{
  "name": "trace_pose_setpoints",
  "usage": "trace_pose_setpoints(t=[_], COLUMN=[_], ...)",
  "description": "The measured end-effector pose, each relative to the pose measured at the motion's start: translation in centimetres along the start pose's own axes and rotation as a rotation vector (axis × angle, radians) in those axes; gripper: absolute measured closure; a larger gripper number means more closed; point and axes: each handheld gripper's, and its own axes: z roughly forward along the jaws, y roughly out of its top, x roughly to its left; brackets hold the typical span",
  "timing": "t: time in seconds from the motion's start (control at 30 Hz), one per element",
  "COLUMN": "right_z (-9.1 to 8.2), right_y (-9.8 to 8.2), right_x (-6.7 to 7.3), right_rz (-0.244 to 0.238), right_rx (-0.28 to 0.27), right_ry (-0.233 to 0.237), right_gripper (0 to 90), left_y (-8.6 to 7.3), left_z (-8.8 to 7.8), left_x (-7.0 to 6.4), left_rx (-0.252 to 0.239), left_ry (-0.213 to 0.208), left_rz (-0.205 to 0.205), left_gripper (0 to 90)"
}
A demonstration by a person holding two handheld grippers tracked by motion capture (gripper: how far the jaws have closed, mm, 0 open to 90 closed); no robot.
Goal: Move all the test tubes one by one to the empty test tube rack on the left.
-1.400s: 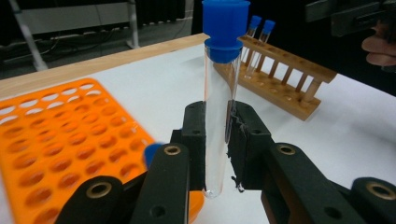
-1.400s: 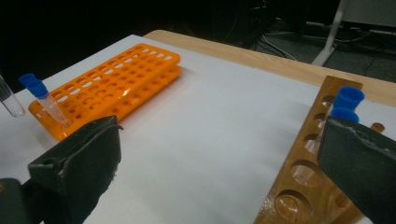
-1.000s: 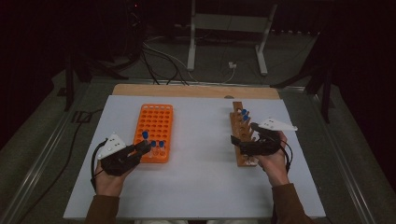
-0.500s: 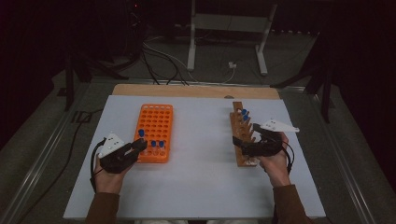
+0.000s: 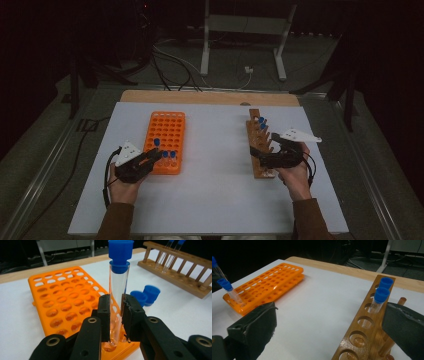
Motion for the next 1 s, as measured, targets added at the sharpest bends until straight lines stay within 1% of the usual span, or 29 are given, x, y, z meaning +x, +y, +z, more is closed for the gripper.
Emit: trace_pose_setpoints(t=[0.17,0.3,0.47,0.63,0.77,0.9,1.0], right_z=[0.1,0.2,0.2,0.3,0.3,0.3,0.3], right_y=[-0.1,-0.1,-0.1,-0.2,-0.2,-0.2,-0.2], right_x=[0.0,0.1,0.2,0.2,0.2,0.2,0.2], right_rz=[0.001,-0.003,-0.001,-0.002,-0.001,-0.003,-0.003], right_rx=[0.001,0.002,0.004,0.003,0.003,0.005,0.005], right_ry=[0.001,0.003,0.005,0.008,0.009,0.01,0.01], right_gripper=[0.0,0.0,0.0,0.0,0.0,0.0,0.0], left_y=[-0.5,-0.9,-1.3,-1.6,-1.7,-1.9,-1.9], left_z=[0.3,0.4,0.7,0.9,0.9,1.0,1.0], left_x=[0.2,0.2,0.2,0.2,0.2,0.0,0.1], left_rx=[0.02,0.027,0.05,0.068,0.074,0.088,0.091], left_ry=[0.008,0.008,0.012,0.014,0.018,0.024,0.024], left_rz=[-0.003,-0.007,-0.006,0.001,0.0,0.017,0.014], left_gripper=[78.0,78.0,78.0,78.0,78.0,78.1,78.2])
